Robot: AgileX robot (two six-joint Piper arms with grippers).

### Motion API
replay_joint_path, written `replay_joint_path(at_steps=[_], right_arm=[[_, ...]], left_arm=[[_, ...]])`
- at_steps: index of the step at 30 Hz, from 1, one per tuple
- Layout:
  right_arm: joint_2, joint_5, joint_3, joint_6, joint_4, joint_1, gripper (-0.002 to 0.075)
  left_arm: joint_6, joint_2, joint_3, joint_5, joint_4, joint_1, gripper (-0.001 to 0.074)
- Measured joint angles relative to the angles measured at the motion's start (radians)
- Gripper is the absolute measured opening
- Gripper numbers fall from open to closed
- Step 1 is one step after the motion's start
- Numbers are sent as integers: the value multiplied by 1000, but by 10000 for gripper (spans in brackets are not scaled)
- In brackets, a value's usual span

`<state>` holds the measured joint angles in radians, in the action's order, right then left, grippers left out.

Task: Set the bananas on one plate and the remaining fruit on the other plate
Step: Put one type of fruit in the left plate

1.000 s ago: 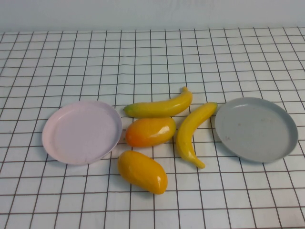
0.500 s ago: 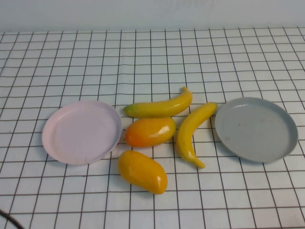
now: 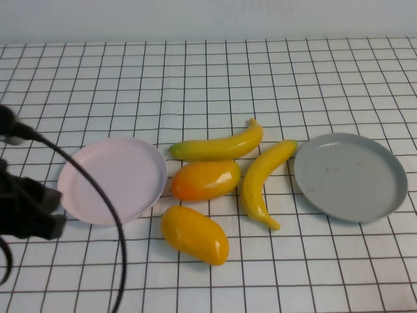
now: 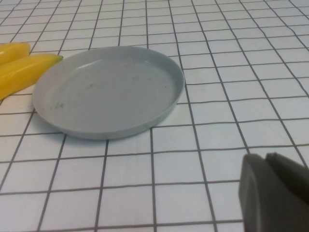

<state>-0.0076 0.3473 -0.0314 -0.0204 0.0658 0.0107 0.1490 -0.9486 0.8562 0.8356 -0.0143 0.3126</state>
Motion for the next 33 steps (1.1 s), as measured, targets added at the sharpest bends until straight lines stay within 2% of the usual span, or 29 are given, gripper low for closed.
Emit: replay_joint_path(at_steps=[3,5,8,11,13,23,30,33], right_arm=[[0,0,0,0,0,0,-17],[0,0,0,0,0,0,-16],[0,0,0,0,0,0,-16],[0,0,0,0,0,0,-17],[0,0,0,0,0,0,-17],[0,0,0,0,0,0,-17],[0,0,0,0,0,0,-17],[0,0,0,0,0,0,-16]], left_arm=[[0,-83,14,-55,31,131,468],[17,-135,16,-104,49,237,575],[117,-221,18,-178,90,372,640],[254,-294,18,-264,108,439,659],[313,-338,18,-329,115,452,662],[453,-551,18,-393,110,461,659],[752,-632,18,-404,35,481,611],[810,-658,20,-460,28,481,602]])
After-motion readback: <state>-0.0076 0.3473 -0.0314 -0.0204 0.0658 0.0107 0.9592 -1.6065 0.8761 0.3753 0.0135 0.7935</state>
